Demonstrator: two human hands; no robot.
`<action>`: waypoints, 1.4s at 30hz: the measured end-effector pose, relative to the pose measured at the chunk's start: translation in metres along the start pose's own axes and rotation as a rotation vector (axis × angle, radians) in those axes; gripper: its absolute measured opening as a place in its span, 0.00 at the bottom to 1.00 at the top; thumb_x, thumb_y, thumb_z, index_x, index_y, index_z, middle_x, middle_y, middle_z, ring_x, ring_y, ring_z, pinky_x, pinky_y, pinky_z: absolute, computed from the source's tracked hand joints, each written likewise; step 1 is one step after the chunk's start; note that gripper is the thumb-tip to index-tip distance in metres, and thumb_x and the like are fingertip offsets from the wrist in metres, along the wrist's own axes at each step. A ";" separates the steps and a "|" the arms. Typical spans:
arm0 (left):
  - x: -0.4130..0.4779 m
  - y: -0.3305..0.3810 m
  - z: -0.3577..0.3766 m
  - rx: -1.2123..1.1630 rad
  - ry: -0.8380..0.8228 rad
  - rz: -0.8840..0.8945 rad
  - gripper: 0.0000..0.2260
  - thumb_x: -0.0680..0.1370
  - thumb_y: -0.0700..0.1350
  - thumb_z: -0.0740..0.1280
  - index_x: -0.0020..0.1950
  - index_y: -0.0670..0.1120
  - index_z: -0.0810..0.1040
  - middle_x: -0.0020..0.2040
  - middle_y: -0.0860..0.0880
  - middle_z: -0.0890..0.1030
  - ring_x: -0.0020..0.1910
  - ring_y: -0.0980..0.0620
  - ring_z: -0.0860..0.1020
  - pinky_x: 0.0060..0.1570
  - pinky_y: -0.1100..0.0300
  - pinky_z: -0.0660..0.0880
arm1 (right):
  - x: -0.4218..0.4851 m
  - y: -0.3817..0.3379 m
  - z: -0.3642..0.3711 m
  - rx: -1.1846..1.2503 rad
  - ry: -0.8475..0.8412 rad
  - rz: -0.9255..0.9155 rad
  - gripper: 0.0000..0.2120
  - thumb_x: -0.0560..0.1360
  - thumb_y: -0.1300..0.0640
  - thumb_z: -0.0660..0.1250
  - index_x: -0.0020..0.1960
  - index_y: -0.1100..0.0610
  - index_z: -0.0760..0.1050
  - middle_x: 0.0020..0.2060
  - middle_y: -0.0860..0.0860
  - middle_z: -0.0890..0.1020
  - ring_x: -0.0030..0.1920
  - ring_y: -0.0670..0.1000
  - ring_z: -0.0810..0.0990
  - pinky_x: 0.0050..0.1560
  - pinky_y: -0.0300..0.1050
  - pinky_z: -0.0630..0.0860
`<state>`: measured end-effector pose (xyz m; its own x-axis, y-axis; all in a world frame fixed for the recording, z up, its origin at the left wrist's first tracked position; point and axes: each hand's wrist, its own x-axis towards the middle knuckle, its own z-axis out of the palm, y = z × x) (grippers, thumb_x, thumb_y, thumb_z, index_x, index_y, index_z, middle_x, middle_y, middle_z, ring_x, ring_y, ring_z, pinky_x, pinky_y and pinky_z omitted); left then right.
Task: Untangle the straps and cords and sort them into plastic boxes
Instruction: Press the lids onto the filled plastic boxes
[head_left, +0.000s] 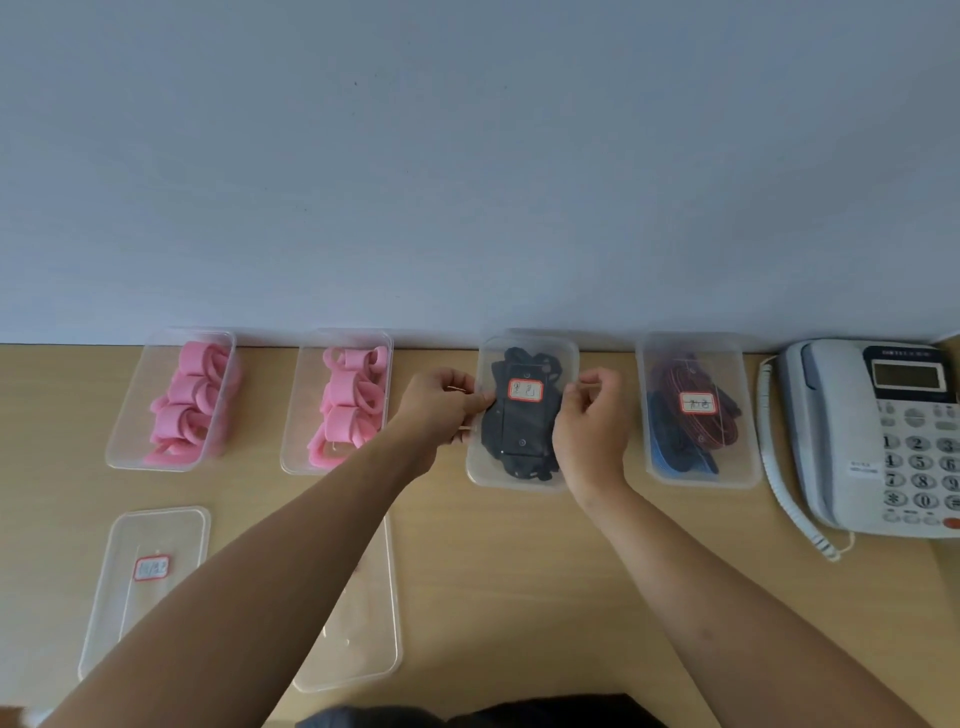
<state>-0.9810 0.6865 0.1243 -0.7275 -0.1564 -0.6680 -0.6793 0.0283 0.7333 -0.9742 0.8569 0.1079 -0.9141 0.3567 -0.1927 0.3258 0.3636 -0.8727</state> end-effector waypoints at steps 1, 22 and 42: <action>-0.001 -0.001 0.000 0.000 -0.003 0.000 0.07 0.76 0.37 0.76 0.50 0.40 0.79 0.38 0.46 0.82 0.29 0.54 0.80 0.27 0.63 0.77 | -0.002 0.003 0.000 0.031 -0.004 0.036 0.03 0.81 0.60 0.62 0.54 0.55 0.71 0.38 0.45 0.76 0.40 0.46 0.76 0.45 0.45 0.70; -0.008 -0.012 -0.001 0.494 0.109 0.389 0.32 0.78 0.47 0.74 0.79 0.61 0.65 0.60 0.52 0.77 0.42 0.52 0.80 0.50 0.59 0.75 | 0.005 0.013 -0.005 -0.600 -0.221 -0.474 0.29 0.78 0.65 0.58 0.79 0.61 0.60 0.79 0.54 0.60 0.76 0.57 0.63 0.75 0.52 0.64; -0.014 -0.012 -0.023 1.374 -0.277 0.729 0.58 0.70 0.76 0.63 0.83 0.48 0.36 0.81 0.50 0.30 0.80 0.52 0.30 0.77 0.59 0.32 | -0.025 0.043 -0.022 -0.606 -0.314 -0.562 0.33 0.83 0.43 0.48 0.80 0.62 0.53 0.81 0.56 0.51 0.81 0.55 0.51 0.78 0.55 0.57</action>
<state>-0.9604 0.6661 0.1278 -0.8129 0.4638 -0.3523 0.3574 0.8748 0.3271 -0.9318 0.8831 0.0849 -0.9726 -0.2325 0.0016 -0.2016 0.8396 -0.5044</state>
